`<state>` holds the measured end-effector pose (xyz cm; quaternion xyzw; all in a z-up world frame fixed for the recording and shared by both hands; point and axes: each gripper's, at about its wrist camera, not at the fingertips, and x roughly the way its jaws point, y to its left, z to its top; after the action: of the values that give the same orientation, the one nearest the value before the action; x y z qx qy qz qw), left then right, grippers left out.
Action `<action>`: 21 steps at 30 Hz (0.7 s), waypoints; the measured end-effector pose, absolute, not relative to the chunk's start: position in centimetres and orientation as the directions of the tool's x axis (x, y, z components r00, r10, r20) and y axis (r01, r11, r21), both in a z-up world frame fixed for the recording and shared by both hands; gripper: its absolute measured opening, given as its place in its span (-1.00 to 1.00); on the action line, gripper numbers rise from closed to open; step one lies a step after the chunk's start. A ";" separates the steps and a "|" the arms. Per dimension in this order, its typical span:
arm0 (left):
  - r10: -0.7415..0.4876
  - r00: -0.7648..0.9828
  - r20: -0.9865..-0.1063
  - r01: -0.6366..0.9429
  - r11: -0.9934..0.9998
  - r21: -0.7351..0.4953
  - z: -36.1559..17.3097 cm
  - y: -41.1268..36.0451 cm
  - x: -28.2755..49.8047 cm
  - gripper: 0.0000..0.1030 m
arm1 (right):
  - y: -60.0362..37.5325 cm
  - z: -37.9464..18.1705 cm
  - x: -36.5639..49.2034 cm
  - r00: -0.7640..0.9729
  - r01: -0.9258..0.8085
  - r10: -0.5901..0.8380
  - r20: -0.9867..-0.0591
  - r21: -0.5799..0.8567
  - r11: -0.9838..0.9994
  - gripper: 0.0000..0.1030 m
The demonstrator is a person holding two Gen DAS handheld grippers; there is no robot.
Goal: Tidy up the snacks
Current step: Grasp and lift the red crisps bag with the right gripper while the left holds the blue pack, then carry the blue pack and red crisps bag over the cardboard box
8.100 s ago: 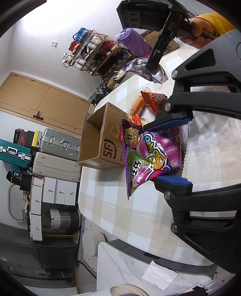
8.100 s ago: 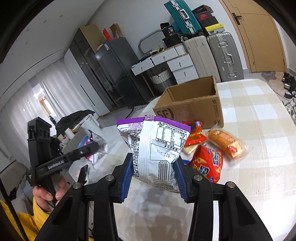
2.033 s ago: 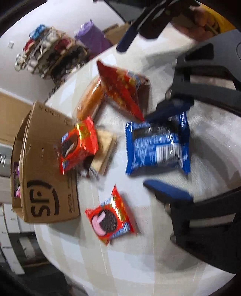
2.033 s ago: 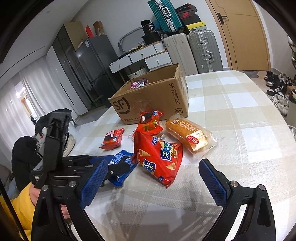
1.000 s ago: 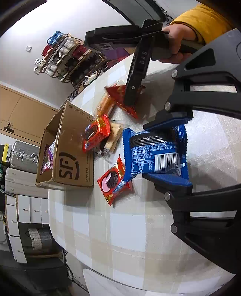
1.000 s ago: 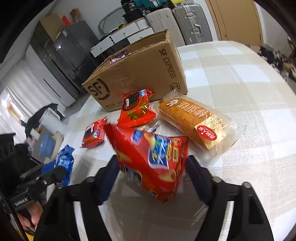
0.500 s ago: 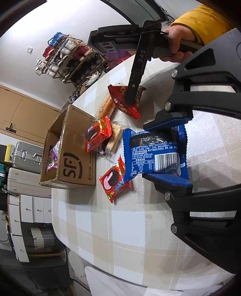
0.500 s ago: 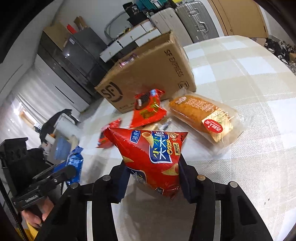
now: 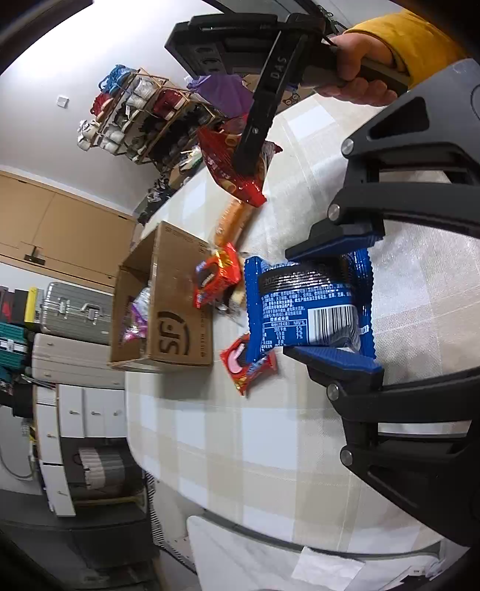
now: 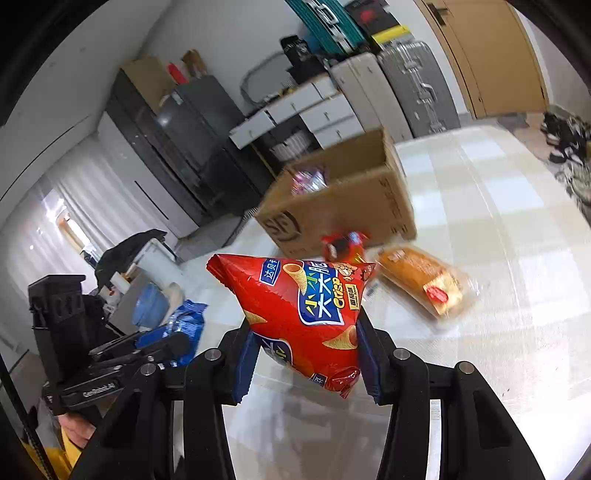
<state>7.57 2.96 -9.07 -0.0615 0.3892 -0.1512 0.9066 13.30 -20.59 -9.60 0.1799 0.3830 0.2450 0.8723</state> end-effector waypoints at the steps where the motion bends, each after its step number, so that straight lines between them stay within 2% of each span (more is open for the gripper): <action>1: -0.319 0.659 -0.681 0.228 0.948 -0.223 -8.6 2.9 7.2 -0.21 | -20.5 -8.9 12.9 0.593 -0.302 0.570 -0.569 0.499 0.812 -0.07; 14: -0.300 0.742 -0.600 0.217 0.954 -0.209 -2.4 3.9 3.7 -0.21 | -18.6 -1.0 8.4 0.647 -0.429 0.614 -0.453 0.449 0.784 -0.07; 21: -0.317 0.761 -0.565 0.250 0.948 -0.196 0.0 3.4 2.4 -0.21 | -18.0 0.9 7.0 0.660 -0.449 0.613 -0.434 0.426 0.786 -0.07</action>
<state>2.43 3.37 0.01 -0.0545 0.3105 -0.1513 0.9369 7.05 -18.04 0.93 0.1422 0.2879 0.2949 0.9000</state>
